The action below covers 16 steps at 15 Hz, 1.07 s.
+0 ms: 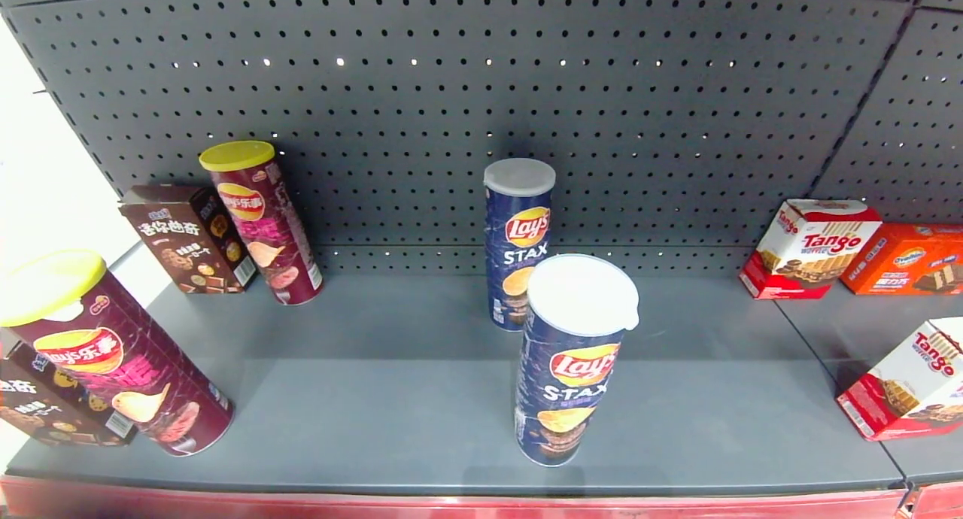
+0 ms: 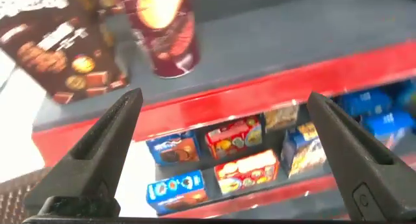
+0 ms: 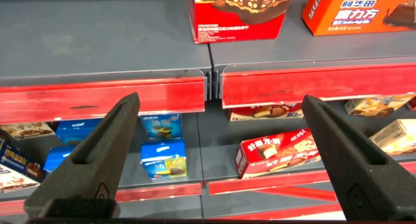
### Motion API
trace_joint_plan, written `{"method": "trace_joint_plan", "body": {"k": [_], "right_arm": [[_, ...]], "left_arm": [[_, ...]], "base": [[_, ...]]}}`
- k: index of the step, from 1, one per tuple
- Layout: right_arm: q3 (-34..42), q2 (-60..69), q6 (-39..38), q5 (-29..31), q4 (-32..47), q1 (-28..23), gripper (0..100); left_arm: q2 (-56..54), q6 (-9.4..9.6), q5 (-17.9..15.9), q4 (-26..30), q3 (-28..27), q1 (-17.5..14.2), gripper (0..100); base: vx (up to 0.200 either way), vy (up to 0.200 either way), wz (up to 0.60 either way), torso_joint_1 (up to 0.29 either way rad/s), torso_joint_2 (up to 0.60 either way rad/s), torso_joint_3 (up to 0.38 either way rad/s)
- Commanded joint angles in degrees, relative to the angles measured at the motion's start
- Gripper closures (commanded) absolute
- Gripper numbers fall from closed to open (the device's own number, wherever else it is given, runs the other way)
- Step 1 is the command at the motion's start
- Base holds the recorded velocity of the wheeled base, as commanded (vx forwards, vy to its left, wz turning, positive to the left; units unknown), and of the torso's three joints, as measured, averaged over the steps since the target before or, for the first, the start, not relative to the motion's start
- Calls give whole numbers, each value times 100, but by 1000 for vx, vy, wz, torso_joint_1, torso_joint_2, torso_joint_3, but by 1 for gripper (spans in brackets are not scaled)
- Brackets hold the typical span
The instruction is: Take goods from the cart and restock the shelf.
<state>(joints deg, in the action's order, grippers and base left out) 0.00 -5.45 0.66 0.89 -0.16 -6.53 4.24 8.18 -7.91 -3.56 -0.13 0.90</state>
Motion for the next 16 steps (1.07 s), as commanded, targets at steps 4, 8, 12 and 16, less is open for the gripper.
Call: {"method": "trace_joint_plan", "body": {"k": [4, 8, 12, 16], "right_arm": [[0, -9, 4, -1, -2, 3, 0], [0, -9, 4, -1, -2, 3, 0], [0, -9, 4, -1, -2, -6, 0], [0, -18, 57, -45, -11, 3, 0]], "left_arm": [[-424, -458, 9, 13, 13, -108, 0], [-424, -827, 202, 13, 13, -117, 0], [-424, -950, 1310, 303, 13, -117, 0], [-424, -932, 1178, 303, 13, -108, 0]], "base": [[0, 0, 0, 0, 0, 0], [0, 0, 0, 0, 0, 0], [0, 0, 0, 0, 0, 0], [0, 0, 0, 0, 0, 0]]}}
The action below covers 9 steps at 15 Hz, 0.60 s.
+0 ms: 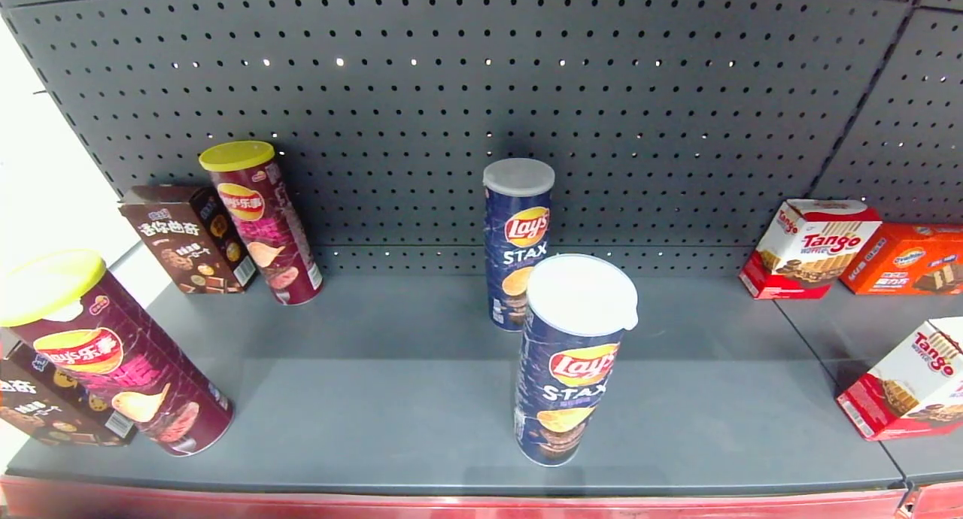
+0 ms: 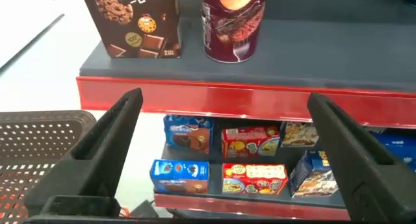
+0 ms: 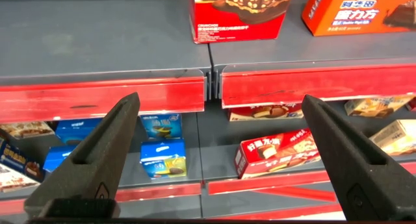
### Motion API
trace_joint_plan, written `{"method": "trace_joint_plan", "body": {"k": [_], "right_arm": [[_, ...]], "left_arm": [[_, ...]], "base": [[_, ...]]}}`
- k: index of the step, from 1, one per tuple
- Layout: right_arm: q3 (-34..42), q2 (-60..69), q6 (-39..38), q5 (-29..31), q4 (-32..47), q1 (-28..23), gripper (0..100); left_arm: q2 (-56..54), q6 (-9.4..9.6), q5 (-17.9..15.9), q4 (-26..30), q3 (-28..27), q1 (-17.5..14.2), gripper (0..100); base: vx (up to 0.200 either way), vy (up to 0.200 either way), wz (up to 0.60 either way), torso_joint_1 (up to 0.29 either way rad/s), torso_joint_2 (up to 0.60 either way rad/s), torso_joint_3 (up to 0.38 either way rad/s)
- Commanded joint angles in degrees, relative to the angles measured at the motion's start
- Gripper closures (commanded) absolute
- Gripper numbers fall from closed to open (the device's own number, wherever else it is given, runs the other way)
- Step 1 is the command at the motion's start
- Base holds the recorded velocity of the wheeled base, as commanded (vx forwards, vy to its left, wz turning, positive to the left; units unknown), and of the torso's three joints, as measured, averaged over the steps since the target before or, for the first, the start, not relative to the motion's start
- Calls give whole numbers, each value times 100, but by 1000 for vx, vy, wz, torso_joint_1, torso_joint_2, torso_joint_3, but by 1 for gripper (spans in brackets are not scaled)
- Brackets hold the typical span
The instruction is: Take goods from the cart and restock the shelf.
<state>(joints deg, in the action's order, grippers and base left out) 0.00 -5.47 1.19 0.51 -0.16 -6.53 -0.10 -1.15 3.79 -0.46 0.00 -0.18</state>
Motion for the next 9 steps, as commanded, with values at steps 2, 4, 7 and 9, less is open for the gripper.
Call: {"method": "trace_joint_plan", "body": {"k": [2, 4, 7, 9], "right_arm": [[0, -15, 21, -34, 7, 21, 0], [-202, -393, 250, 45, -134, 56, 0], [-2057, -2239, -137, -368, -318, 117, 0], [-2610, -2916, -137, -781, -353, 442, 0]], "left_arm": [[10, -8, 8, -6, 0, 1, 0], [10, 0, -1, -6, 0, 1, 0], [10, 0, -10, -6, 0, 9, 0], [10, 0, -10, -6, 0, 9, 0]], "base": [[0, 0, 0, 0, 0, 0], [0, 0, 0, 0, 0, 0], [0, 0, 0, 0, 0, 0], [0, 0, 0, 0, 0, 0]]}}
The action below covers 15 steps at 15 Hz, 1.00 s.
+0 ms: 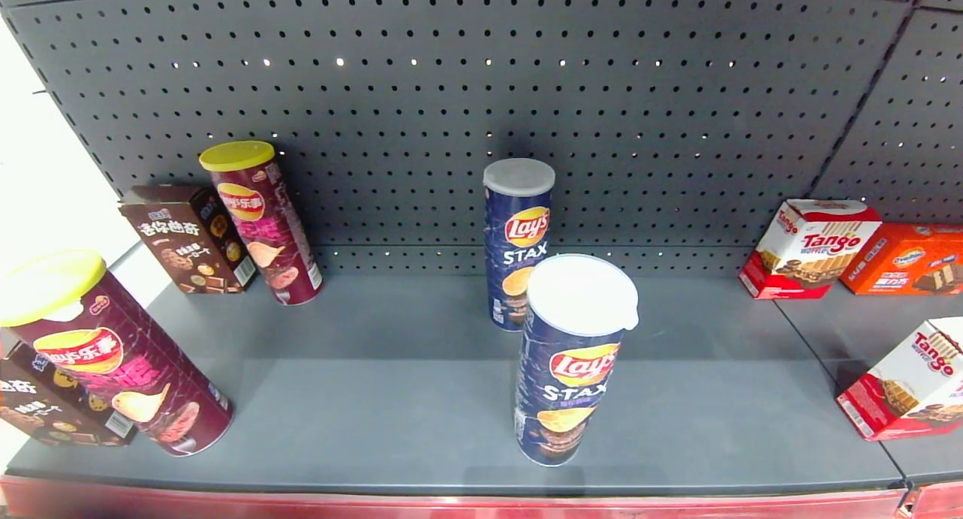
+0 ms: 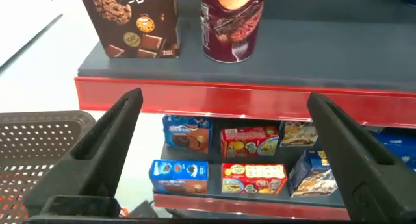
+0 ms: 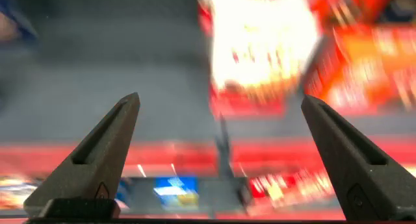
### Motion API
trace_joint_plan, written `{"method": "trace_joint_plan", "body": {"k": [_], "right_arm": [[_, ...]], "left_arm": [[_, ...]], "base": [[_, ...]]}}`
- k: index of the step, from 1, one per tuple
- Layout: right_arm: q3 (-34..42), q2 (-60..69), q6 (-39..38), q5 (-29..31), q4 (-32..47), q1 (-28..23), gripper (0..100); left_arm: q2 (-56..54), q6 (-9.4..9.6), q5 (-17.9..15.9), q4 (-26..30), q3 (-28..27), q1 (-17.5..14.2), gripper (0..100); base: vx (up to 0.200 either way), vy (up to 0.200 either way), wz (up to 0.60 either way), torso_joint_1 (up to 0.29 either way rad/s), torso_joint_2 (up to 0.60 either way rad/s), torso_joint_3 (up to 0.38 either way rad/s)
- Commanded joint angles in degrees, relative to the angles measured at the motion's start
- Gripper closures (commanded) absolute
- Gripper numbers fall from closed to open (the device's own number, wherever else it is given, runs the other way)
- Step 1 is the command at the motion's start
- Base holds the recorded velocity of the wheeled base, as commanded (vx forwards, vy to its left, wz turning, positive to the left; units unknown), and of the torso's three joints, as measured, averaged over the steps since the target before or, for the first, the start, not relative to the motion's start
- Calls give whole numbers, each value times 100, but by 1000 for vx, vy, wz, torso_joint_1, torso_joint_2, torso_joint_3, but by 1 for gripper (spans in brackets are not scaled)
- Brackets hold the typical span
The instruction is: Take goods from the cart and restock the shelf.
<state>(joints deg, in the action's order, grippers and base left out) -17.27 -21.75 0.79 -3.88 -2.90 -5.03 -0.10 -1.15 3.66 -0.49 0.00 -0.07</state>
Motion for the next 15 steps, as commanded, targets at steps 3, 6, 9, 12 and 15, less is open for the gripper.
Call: {"method": "trace_joint_plan", "body": {"k": [3, 6, 9, 12, 15], "right_arm": [[-1762, -2264, -79, -333, -79, 1294, 0], [-1771, -2993, 140, -333, -149, 2112, 0], [-1788, -3688, 360, -324, -545, 2657, 0], [-1771, -4496, 369, -157, -1090, 2894, 0], [-1859, -4804, 351, 62, -1125, 3263, 0]], "left_arm": [[10, -8, -5, -4, 0, -1, 0], [10, -8, -5, -4, 0, -1, 0], [10, -17, -5, -4, 0, -10, 0], [10, 0, -5, -4, 0, -1, 0], [10, -8, 3, -4, 0, -1, 0]], "base": [[0, 0, 0, 0, 0, 0], [0, 0, 0, 0, 0, 0], [0, 0, 0, 0, 0, 0], [0, 0, 0, 0, 0, 0], [0, 0, 0, 0, 0, 0]]}}
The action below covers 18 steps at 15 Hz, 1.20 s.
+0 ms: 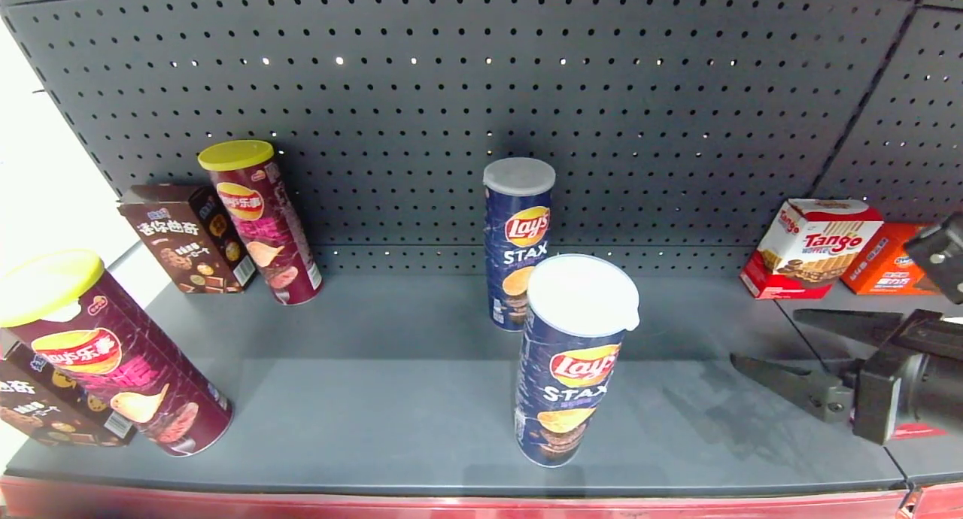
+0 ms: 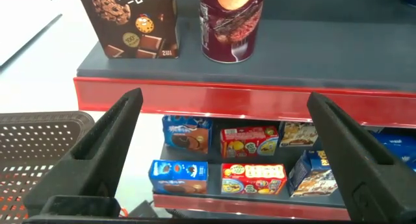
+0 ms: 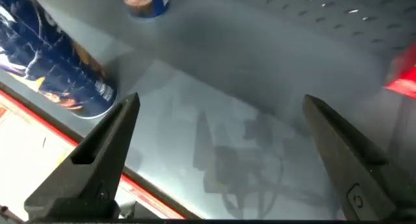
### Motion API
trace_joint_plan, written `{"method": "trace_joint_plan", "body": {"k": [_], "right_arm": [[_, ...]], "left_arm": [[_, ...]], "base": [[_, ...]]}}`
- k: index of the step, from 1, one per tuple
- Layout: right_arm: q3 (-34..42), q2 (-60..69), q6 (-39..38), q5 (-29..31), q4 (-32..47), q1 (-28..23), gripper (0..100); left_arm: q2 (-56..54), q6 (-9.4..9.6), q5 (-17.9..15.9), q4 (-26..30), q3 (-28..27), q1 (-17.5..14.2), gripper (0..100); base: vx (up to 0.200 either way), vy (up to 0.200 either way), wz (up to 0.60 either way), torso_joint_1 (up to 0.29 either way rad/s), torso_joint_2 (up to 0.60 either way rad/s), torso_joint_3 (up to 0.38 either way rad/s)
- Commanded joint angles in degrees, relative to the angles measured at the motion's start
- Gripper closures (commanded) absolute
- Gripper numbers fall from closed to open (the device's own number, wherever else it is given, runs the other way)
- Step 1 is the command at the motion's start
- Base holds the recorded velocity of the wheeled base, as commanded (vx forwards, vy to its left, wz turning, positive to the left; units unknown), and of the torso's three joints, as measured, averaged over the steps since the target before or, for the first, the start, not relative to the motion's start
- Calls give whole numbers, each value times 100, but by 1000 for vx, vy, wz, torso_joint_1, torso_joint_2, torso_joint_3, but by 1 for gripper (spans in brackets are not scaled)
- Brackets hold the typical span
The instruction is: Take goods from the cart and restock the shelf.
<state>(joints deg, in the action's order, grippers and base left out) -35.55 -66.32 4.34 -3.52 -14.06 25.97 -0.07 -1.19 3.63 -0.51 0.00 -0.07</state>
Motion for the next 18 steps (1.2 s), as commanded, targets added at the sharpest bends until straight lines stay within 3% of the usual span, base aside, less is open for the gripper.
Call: {"method": "trace_joint_plan", "body": {"k": [1, 7, 18], "right_arm": [[-31, -400, -3, 36, -80, 313, 0], [-40, -1006, -12, 203, -458, 875, 0], [-453, -1788, -3, 300, -502, 1200, 0]], "left_arm": [[7, -4, 6, -2, 0, -1, 0], [7, 5, 6, -2, 0, -1, 0], [7, -12, 6, -2, 0, -1, 0]], "base": [[0, 0, 0, 0, 0, 0], [0, 0, 0, 0, 0, 0], [0, 0, 0, 0, 0, 0]]}}
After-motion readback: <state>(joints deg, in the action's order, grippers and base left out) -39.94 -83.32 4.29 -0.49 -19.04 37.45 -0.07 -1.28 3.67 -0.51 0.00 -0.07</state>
